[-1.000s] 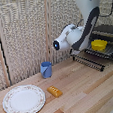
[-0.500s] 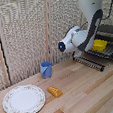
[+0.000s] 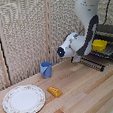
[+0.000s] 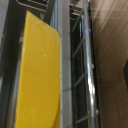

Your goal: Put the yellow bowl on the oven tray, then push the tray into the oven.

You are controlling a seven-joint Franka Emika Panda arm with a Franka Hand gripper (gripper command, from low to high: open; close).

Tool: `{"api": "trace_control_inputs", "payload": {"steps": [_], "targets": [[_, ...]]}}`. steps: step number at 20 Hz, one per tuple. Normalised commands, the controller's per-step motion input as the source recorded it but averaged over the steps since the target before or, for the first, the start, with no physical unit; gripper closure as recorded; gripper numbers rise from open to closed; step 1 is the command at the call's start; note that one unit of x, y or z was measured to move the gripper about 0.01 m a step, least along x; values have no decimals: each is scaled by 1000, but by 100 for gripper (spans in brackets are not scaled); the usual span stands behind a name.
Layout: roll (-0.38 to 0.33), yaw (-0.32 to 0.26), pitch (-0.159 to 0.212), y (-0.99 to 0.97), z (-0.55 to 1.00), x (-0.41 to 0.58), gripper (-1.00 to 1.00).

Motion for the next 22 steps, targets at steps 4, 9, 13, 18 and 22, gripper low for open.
{"api": "trace_control_inputs", "payload": {"steps": [4,9,13,18,22], "targets": [[50,94,0,-480,12,-1,100],[1,-20,18,-74,-2,-3,100],[24,-43,6,-14,27,-11,100],[145,-189,0,-15,199,43,100],[232,-258,5,60,270,111,100]]}}
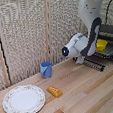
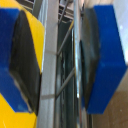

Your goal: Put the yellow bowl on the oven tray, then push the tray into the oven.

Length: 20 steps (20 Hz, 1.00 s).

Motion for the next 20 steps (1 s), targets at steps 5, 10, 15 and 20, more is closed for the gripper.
{"api": "trace_control_inputs", "payload": {"steps": [5,10,15,20], "targets": [[271,-254,21,76,202,105,100],[227,-217,53,2,333,226,100],[107,-75,64,-542,707,437,100],[59,0,31,-995,737,159,100]]}}
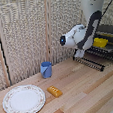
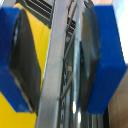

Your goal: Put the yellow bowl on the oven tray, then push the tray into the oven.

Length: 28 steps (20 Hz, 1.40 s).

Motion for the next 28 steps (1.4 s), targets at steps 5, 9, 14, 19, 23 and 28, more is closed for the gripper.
{"api": "trace_control_inputs", "payload": {"steps": [5,9,14,19,23,28], "targets": [[4,0,52,-1000,425,16,100],[-61,1,31,-958,282,0,100],[-107,4,35,-905,175,0,100],[-65,37,20,-902,186,0,100],[-4,105,1,-826,291,-8,100],[-23,87,14,-412,115,-15,100]]}}
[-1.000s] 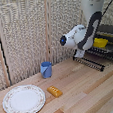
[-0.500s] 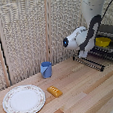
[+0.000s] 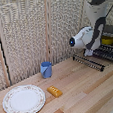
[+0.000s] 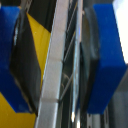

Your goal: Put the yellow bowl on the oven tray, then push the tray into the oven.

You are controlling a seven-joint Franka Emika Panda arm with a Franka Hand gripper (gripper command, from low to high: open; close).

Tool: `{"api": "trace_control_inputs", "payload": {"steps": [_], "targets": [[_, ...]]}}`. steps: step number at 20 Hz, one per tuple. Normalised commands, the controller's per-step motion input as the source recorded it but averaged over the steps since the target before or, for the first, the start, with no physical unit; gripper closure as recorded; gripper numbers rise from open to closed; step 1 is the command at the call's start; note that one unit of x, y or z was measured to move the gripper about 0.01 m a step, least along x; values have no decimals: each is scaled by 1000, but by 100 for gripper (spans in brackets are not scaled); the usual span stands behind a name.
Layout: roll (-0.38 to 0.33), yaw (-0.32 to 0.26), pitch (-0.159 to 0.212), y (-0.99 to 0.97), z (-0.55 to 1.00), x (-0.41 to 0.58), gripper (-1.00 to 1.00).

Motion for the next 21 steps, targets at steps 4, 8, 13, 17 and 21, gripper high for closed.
{"api": "trace_control_inputs", "payload": {"steps": [4,8,13,17,21], "targets": [[0,31,0,-50,142,3,100],[41,10,0,151,244,113,-100],[52,-27,0,355,190,210,-100],[-6,-31,20,330,266,287,-100],[69,-31,25,358,324,256,-100]]}}
